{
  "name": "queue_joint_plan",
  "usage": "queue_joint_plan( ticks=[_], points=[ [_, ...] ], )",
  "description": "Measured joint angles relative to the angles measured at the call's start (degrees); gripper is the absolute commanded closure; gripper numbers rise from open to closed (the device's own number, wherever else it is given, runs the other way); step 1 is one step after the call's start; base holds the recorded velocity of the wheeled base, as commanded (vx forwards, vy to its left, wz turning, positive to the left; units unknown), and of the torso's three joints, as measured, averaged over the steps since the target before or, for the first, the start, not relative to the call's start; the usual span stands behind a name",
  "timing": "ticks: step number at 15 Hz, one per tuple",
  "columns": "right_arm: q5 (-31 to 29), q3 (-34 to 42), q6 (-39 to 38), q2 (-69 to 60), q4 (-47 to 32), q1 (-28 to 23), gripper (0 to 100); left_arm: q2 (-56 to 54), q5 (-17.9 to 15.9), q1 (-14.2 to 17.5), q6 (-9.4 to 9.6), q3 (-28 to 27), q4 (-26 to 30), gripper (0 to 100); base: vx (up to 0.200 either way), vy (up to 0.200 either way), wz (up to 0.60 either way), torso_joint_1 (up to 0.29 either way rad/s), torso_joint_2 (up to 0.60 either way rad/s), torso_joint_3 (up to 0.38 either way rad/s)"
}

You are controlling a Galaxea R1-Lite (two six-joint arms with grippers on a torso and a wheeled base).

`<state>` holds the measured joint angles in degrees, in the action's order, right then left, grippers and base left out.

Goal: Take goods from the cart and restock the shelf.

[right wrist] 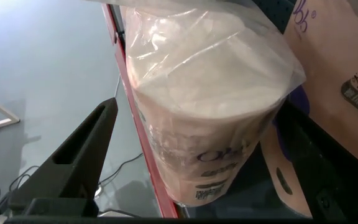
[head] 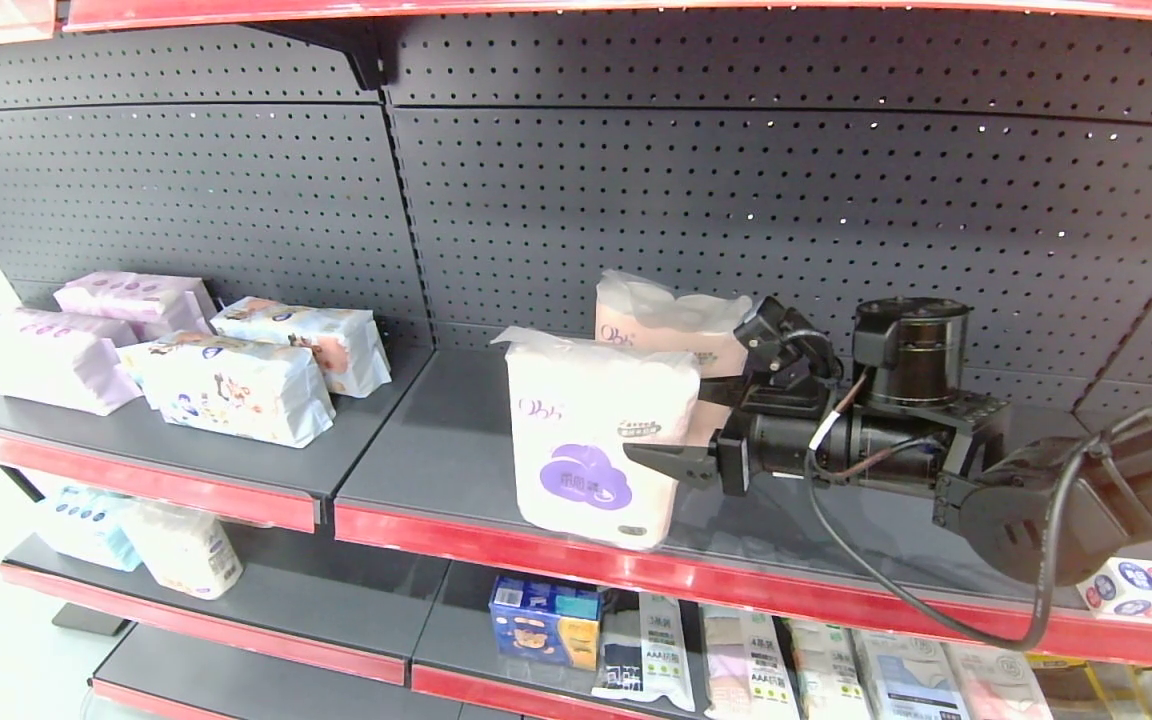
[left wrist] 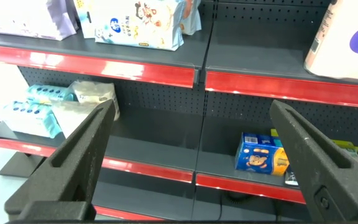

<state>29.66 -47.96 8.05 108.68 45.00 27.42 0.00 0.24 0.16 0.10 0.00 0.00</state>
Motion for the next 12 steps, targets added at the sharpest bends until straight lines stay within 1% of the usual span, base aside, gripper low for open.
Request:
queue_joint_plan(
  ticks=[5,8,12],
  points=[
    [-0.2,-0.1,0.0,-0.1,-0.3,0.1,0,0.0,0.0,0.0,0.04,0.0,0.0,0,0.0,0.0,0.0,0.0,0.0,0.0],
    [-3.0,-0.1,-0.2,-0.2,-0.2,0.2,0,0.0,0.0,0.0,0.0,0.0,0.0,0,0.0,0.0,0.0,0.0,0.0,0.0],
    [-3.1,1.2,-2.0,-1.3,-0.1,-0.9,0,0.0,0.0,0.0,0.01,0.0,0.0,0,0.0,0.0,0.0,0.0,0.0,0.0]
  ],
)
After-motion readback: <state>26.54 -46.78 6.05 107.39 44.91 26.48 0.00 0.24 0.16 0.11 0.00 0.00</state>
